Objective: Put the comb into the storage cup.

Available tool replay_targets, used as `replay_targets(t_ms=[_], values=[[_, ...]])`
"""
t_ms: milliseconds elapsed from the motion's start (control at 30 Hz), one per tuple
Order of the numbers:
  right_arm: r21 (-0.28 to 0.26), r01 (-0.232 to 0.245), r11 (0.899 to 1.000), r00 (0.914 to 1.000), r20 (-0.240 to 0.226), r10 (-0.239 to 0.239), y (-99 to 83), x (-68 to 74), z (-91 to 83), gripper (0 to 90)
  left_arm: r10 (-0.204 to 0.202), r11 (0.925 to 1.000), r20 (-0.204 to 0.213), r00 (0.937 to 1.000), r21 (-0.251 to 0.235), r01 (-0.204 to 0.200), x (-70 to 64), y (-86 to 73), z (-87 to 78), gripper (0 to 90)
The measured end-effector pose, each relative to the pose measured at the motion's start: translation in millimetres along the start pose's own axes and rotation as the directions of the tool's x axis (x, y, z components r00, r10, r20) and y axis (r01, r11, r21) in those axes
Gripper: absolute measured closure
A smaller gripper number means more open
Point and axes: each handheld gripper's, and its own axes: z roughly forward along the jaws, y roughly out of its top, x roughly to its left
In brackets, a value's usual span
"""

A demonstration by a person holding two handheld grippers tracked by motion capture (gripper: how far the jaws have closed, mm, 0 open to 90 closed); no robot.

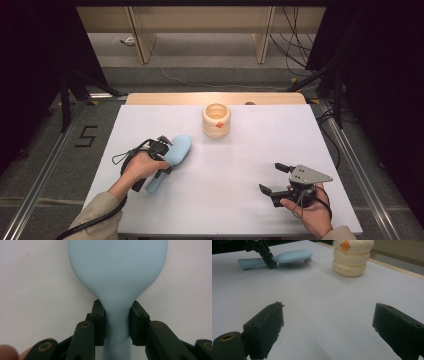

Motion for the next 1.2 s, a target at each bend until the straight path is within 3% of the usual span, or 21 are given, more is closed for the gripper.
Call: replay_targets(t_ms=[467,800,1200], values=[[0.0,0.0,1.0,1.0,0.001,0.0,-0.1,0.0,-0.1,10.8,-0.015,0.9977,0.005,0.9999,-0.067,0.015,0.4,-2.9,-3.9,69.3],[0.0,0.002,1.0,1.0,0.001,-0.002,0.0,0.0,0.2,10.8,-0.022,0.9861,0.003,0.9998,-0.165,0.022,-1.9,-4.9,-15.2,69.2],[0.0,0.002,1.0,1.0,0.002,-0.002,-0.1,0.1,0.2,10.8,-0.052,0.9499,0.006,0.9986,-0.308,0.051,-2.8,-10.1,-24.2,69.3]])
